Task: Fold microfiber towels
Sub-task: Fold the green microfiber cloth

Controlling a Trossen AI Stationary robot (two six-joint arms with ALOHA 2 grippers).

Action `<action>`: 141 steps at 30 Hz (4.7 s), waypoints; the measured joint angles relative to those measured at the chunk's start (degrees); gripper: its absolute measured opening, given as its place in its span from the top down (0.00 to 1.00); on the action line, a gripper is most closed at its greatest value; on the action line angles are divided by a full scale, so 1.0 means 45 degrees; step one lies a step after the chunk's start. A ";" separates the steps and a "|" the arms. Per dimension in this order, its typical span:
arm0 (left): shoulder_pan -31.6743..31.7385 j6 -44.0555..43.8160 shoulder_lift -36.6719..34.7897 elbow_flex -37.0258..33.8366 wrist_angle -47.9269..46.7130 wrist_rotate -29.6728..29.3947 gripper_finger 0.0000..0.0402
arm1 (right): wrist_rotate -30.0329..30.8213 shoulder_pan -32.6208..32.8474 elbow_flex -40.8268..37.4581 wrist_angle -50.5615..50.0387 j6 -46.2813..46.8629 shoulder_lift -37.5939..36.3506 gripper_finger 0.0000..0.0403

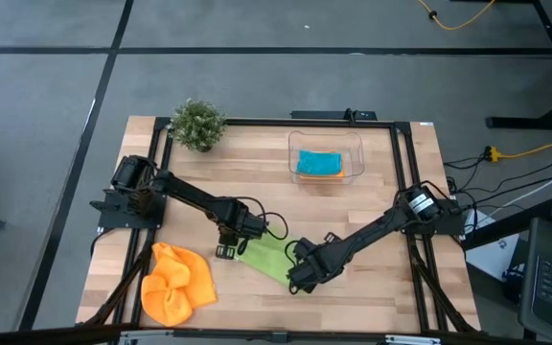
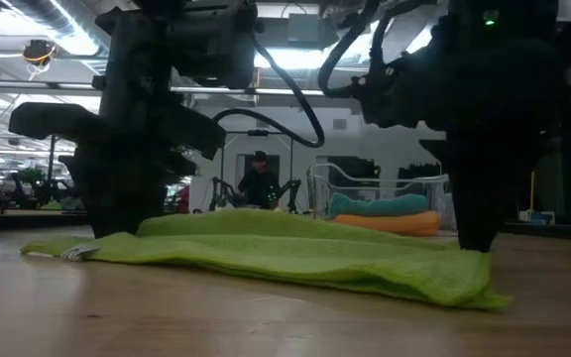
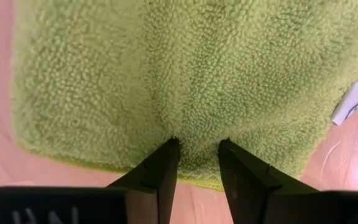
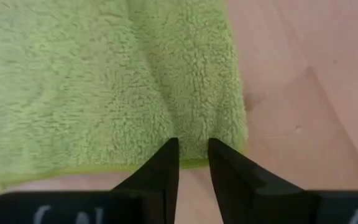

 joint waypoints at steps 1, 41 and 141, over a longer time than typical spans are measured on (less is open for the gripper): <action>0.0000 0.0000 0.0000 0.0000 0.0056 -0.0003 0.72 | 0.0007 0.0000 0.0122 -0.0029 -0.0024 0.0002 0.78; 0.2646 0.1728 -0.0917 0.0151 0.0369 -0.4078 0.72 | 0.1467 0.0952 0.3410 0.0043 -0.0330 -0.0039 0.78; -0.3801 -1.1747 0.2225 0.8927 0.3382 -0.4079 0.96 | -0.2608 -0.2210 -0.9112 0.6302 -1.3647 -1.1191 0.77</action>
